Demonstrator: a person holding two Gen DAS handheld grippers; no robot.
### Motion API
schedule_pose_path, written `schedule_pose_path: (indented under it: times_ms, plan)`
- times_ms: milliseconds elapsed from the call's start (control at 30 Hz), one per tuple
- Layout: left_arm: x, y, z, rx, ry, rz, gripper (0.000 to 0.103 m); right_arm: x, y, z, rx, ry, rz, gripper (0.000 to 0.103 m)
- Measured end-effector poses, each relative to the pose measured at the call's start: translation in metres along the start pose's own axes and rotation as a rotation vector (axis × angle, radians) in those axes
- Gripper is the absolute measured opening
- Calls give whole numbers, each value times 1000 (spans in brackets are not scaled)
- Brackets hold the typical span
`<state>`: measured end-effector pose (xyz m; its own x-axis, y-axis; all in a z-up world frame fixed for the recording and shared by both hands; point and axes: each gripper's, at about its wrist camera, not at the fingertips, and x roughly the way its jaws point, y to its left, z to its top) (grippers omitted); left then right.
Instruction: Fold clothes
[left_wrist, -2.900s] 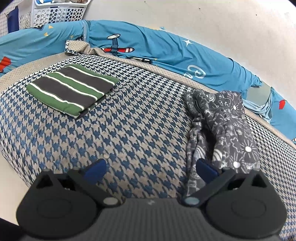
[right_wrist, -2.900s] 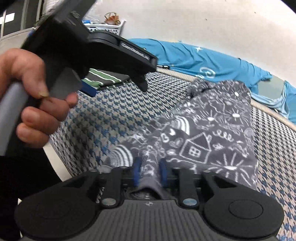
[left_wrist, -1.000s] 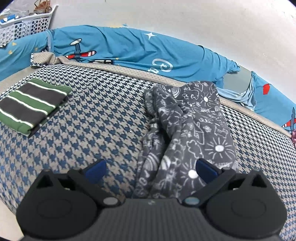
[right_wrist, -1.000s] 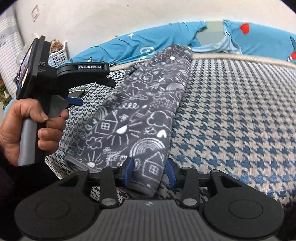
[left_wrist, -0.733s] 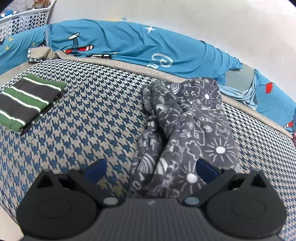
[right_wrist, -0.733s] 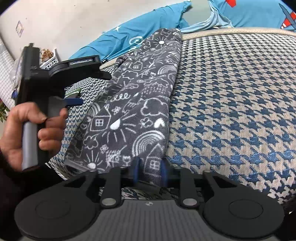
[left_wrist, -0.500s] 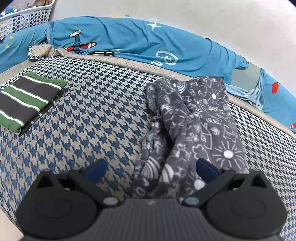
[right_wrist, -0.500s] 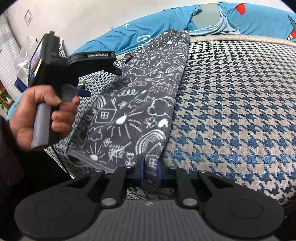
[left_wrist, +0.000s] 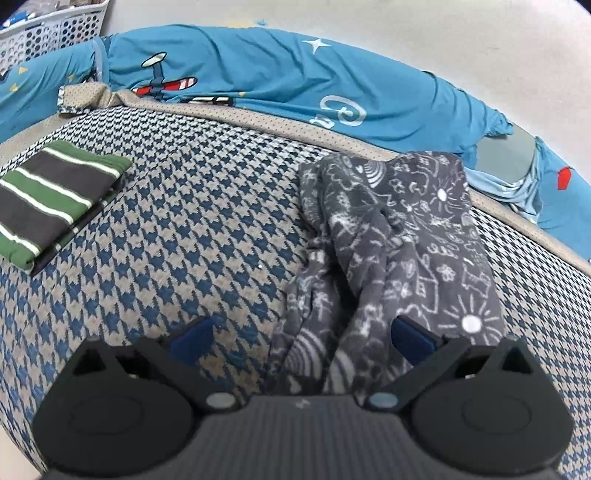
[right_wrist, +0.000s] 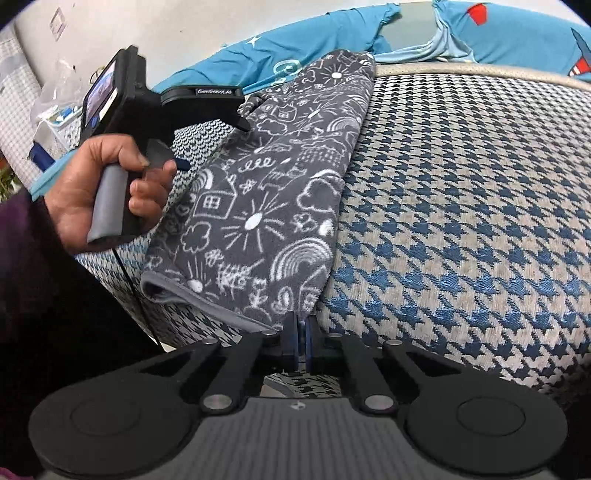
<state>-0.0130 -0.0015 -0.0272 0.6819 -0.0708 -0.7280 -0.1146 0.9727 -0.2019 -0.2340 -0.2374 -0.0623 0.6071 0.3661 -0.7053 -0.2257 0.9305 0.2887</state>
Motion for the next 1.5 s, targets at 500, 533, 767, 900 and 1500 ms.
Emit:
schedule_pose_path:
  times_ms: [500, 533, 767, 900, 1500]
  plan:
    - [28, 12, 1, -27, 63, 69, 103, 2, 0, -7, -17, 46, 4, 6]
    - [29, 13, 0, -29, 65, 74, 103, 1, -1, -7, -16, 41, 6, 7]
    - [31, 12, -4, -2, 62, 101, 103, -5, -10, -10, 29, 9, 12, 9]
    - [31, 11, -6, 15, 63, 107, 103, -12, -13, -9, 27, -27, 14, 9]
    - [-3, -4, 1, 25, 22, 32, 103, -8, -24, 23, -69, -59, 14, 12]
